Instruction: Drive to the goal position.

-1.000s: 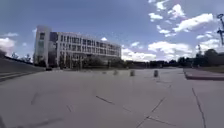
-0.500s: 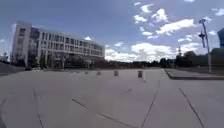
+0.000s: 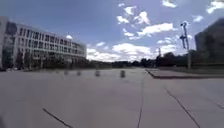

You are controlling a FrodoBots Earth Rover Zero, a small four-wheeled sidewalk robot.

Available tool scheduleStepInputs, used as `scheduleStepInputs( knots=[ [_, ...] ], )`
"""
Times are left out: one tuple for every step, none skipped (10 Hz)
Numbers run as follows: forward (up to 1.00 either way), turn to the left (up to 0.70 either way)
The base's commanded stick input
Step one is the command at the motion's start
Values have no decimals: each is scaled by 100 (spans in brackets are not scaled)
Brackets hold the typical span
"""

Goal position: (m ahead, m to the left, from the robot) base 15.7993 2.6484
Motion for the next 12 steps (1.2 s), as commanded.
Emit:
scheduleStepInputs(
  knots=[
    [70, 0],
    [70, -35],
    [70, -35],
    [70, -12],
    [70, 2],
    [70, 0],
    [70, 0],
    [70, 0],
    [70, 0],
    [70, 0],
    [70, 0],
    [70, 0]
  ],
)
